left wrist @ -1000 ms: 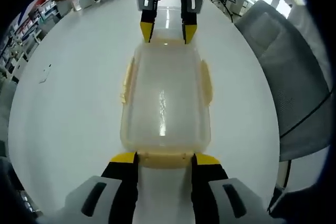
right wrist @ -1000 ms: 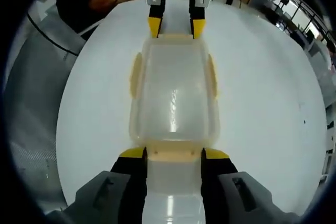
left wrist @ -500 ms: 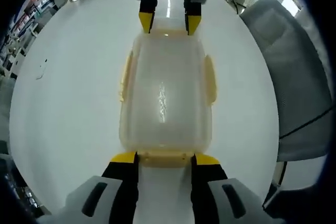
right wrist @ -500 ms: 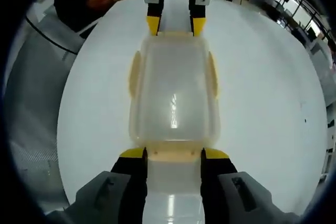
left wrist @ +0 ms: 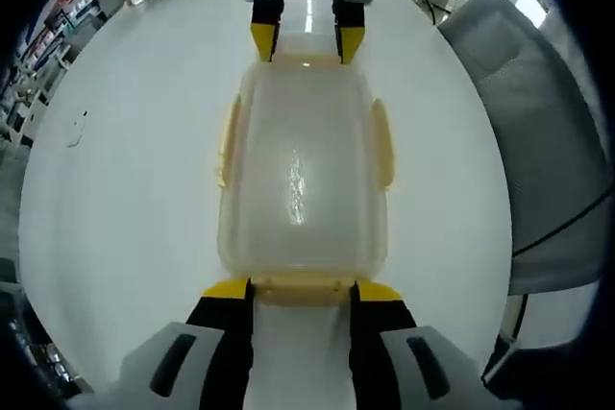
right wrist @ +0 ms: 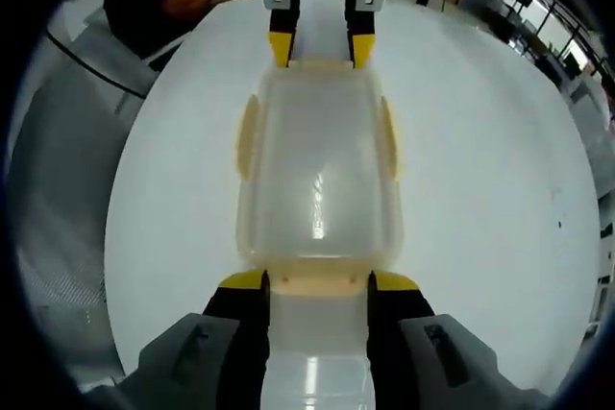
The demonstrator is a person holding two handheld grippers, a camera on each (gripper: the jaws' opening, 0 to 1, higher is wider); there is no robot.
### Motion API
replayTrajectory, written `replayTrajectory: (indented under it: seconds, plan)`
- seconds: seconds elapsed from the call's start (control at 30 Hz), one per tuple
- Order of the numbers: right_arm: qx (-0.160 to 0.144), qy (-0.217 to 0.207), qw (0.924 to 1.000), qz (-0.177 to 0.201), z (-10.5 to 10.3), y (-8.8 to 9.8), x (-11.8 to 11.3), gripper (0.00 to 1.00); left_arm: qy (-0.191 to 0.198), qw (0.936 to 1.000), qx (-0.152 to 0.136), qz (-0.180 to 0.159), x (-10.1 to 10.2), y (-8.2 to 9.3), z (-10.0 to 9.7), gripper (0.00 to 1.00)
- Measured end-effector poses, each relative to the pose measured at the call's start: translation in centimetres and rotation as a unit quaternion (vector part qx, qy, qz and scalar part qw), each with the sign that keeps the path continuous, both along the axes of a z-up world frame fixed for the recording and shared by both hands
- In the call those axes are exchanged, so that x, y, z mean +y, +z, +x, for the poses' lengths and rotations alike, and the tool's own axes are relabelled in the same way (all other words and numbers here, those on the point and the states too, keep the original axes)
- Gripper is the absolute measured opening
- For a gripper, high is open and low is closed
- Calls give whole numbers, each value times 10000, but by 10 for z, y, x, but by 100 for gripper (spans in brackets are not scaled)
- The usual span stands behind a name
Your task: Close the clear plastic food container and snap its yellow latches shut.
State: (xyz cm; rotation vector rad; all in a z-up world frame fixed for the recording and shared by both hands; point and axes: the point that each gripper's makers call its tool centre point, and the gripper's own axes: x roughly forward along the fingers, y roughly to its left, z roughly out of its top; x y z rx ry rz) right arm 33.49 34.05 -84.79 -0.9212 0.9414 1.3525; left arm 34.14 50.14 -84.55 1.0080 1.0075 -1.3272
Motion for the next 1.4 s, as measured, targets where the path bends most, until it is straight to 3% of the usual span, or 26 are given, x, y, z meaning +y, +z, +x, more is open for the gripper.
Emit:
replayTrajectory:
  seconds: [0.17,0.3,0.43,0.67,0.8,1.17,1.4]
  plan:
    - [-6,79,10000,48,0,3,0,35,82,9999,-36,-46,-1,1,-3,32]
    - [-15,174,9996,221,-4,15,7,35,95,9999,-58,69,5,4,-7,32]
    - [-42,198,9995,224,-4,19,7,35,250,9997,-4,-40,5,17,-9,32]
    - [-172,272,9990,323,-11,42,1,35,284,9996,-63,-62,-1,38,-17,33]
    - [-263,326,9987,291,-14,52,-13,35,338,9992,-47,-216,-15,51,-22,33]
    - [-466,230,9978,408,-16,82,-52,35,256,9989,-289,-253,-53,77,-18,33]
    - [-544,112,9978,372,-15,90,-92,35,112,9990,-377,-216,-93,86,-16,33]
